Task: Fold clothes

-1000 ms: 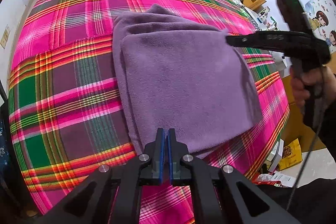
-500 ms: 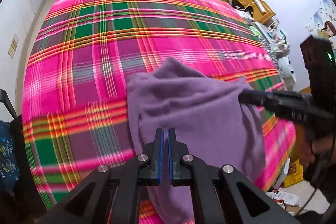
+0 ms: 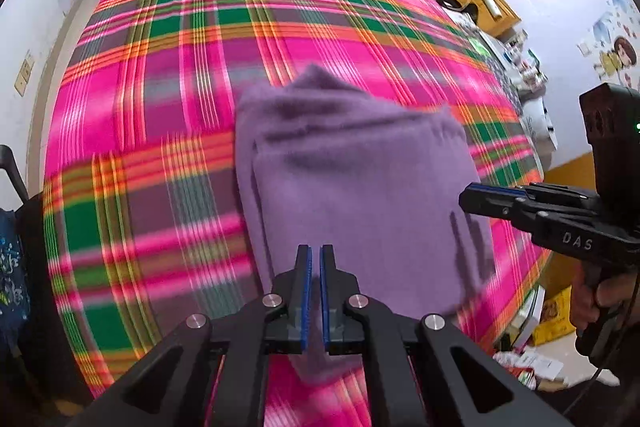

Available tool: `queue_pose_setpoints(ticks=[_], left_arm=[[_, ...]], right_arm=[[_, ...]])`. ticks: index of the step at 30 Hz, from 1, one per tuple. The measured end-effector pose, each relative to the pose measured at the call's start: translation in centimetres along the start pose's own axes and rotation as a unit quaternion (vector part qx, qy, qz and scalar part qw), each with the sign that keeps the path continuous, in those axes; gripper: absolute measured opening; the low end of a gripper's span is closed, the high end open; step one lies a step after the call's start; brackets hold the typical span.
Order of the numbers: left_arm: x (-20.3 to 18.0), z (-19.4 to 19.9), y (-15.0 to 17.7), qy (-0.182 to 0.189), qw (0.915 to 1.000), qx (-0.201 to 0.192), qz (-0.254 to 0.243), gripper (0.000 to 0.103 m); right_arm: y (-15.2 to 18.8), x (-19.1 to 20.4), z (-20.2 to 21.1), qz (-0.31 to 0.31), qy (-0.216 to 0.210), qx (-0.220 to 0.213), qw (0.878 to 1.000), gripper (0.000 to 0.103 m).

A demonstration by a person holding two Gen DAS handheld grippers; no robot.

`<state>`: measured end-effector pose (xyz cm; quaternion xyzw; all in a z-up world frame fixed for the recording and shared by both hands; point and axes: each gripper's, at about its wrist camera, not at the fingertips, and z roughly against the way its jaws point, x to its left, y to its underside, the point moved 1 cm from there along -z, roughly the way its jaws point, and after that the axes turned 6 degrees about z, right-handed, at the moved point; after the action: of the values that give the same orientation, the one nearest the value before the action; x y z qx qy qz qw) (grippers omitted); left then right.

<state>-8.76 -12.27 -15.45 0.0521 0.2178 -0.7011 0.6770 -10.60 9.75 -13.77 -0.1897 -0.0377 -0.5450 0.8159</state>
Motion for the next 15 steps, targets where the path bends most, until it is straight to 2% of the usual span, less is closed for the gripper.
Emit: queue_pose_setpoints(ticks=[3,5,9,12,15], left_arm=[[-0.2,0.1,2.2,0.007,0.9998,0.015,-0.008,0.003],[-0.2,-0.8,3.1,0.004,0.9993,0.036,-0.012,0.003],[0.0,-1.2,3.2,0.000,0.9993,0.035,-0.016,0.003],[-0.4,-0.5,3.4,-0.001,0.9995,0.024,-0.023,0.003],[-0.4,-1.1,3.8,-0.008,0.9992,0.032,-0.023,0.003]], right_arm=[[2.7,0.5,-0.1,-0.001,0.010,0.014,1.000,0.029],[4.0,0.8,-0.5,-0.001,0.014,0.020,1.000,0.029],[3.8,1.3,-1.2,0.010,0.028,0.021,0.999,0.031],[4.0,1.9,0.0,0.018,0.028,0.012,0.999,0.031],[5.4,1.6,-0.2,0.020,0.039,0.026,0.999,0.031]])
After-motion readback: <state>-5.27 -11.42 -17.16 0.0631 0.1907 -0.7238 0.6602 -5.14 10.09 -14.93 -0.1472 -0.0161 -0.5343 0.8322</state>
